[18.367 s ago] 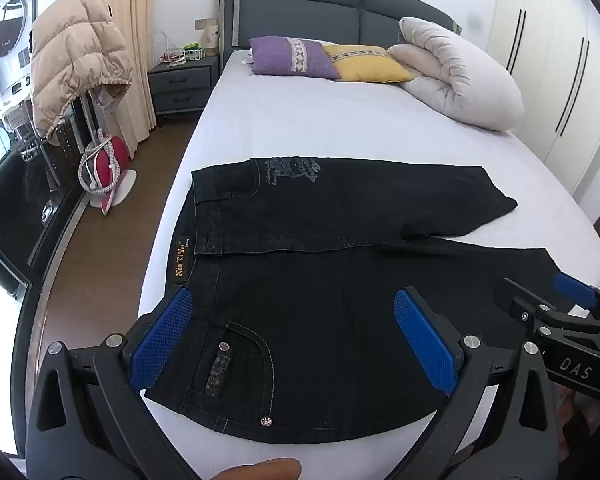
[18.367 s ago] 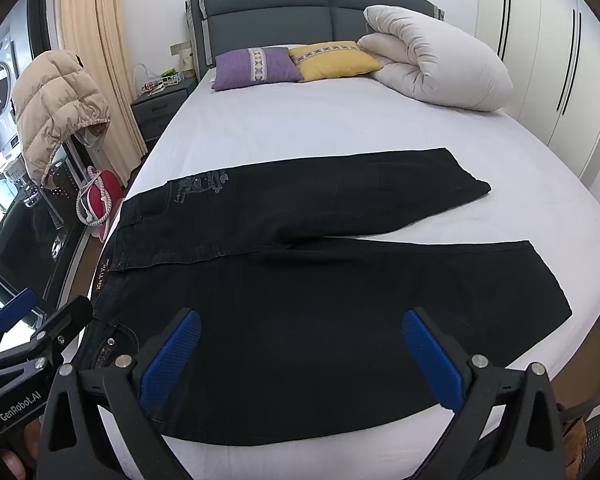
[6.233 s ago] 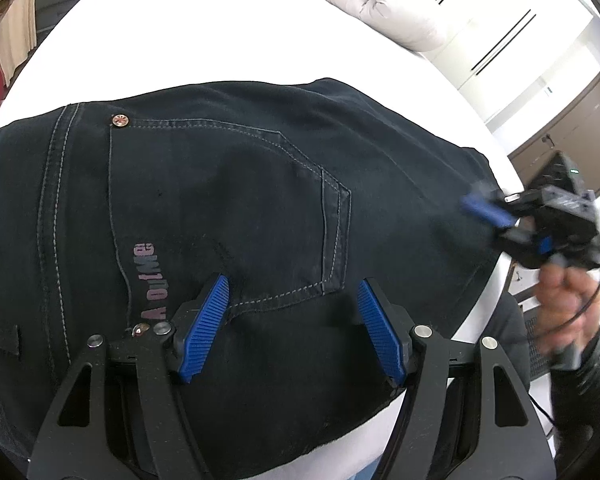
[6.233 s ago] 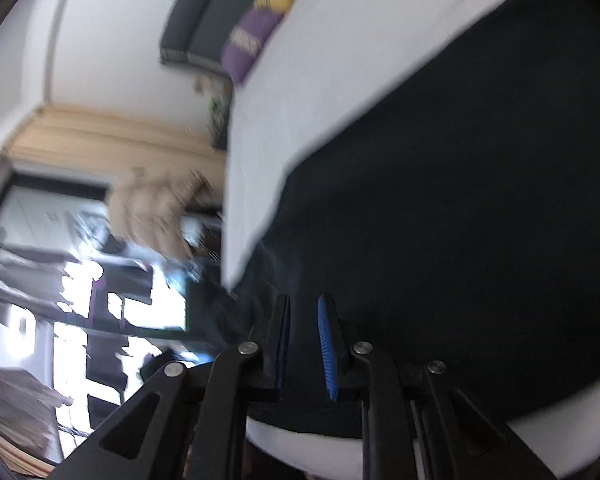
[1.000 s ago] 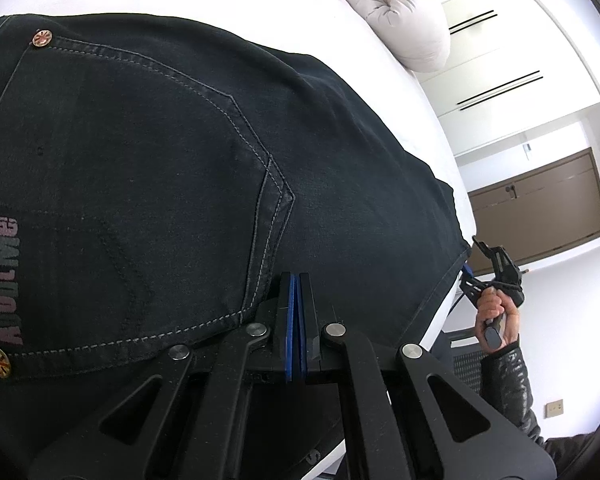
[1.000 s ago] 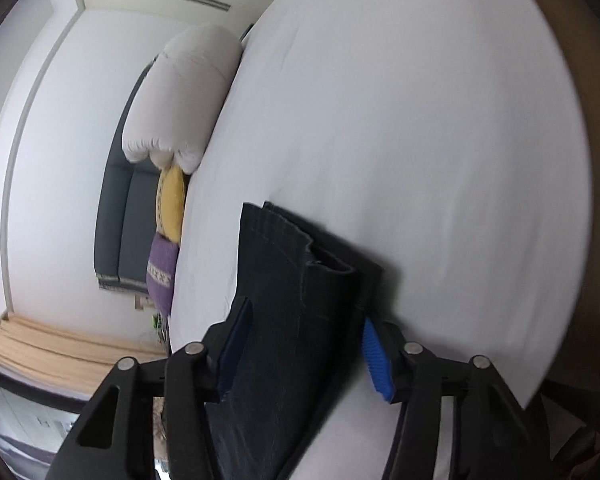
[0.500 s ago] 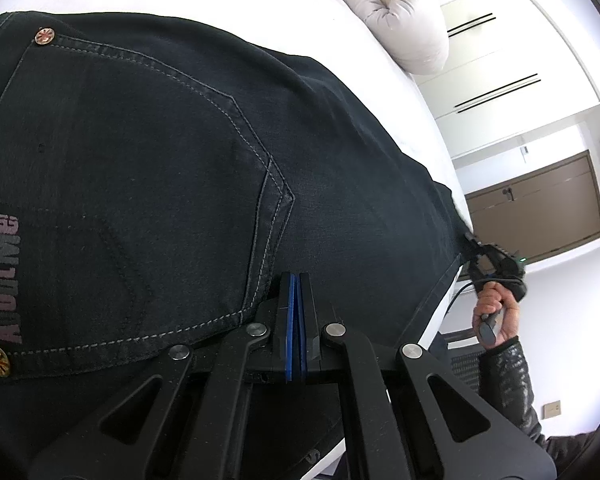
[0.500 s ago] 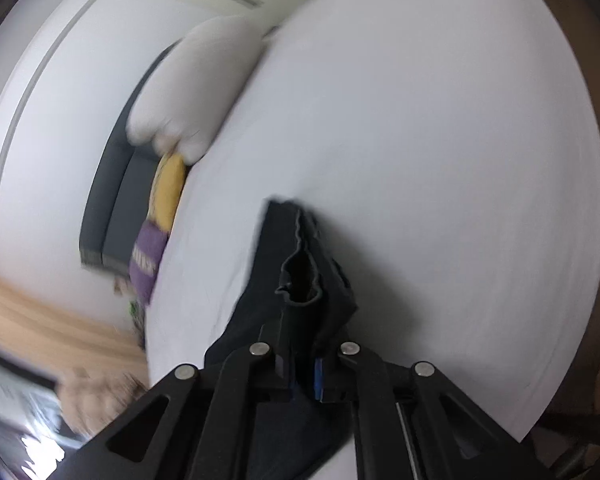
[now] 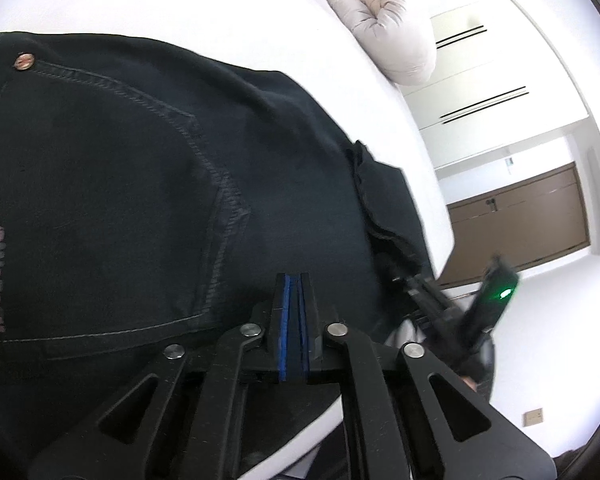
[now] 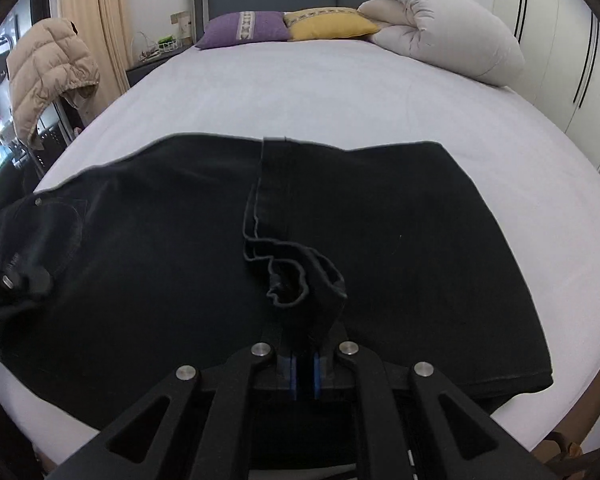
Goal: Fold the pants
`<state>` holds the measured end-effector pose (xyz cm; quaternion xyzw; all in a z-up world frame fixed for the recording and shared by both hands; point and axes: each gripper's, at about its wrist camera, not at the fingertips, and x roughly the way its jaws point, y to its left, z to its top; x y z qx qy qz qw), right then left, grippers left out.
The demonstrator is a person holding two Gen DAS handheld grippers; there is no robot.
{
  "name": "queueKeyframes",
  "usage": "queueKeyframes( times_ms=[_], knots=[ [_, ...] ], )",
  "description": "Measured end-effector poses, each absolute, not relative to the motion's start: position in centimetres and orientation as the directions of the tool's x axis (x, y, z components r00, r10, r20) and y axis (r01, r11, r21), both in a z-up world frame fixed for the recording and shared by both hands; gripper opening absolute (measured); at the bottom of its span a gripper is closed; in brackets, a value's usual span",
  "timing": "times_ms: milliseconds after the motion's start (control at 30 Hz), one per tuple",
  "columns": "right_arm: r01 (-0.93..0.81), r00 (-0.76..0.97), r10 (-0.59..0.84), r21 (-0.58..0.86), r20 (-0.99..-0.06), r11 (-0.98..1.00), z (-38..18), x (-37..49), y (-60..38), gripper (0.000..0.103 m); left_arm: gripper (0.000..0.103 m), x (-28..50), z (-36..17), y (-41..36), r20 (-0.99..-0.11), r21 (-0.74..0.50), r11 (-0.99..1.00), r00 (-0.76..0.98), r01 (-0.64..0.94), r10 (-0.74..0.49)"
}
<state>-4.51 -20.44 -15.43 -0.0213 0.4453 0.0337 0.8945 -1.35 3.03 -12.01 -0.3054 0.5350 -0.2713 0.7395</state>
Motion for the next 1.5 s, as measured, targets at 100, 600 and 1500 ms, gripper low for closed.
queueKeyframes(
  times_ms=[100, 600, 1500],
  knots=[
    [-0.09, 0.619, 0.022, -0.043, -0.785, 0.995, -14.9, -4.6, -20.5, 0.006, 0.064, -0.4, -12.1, 2.4, -0.584, -0.786, 0.616, 0.273, 0.041, -0.764],
    [-0.119, 0.712, 0.008, -0.109, -0.702, 0.987, -11.5, -7.3, -19.5, 0.007, 0.091, 9.2, -13.0, -9.5, -0.461, -0.887, 0.46, 0.064, -0.022, -0.885],
    [-0.433, 0.653, 0.094, -0.269, -0.752, 0.86, -12.4, -9.6, -6.6, 0.007, 0.006, 5.6, -11.2, 0.1, -0.638, -0.755, 0.646, 0.104, 0.112, -0.763]
  ],
)
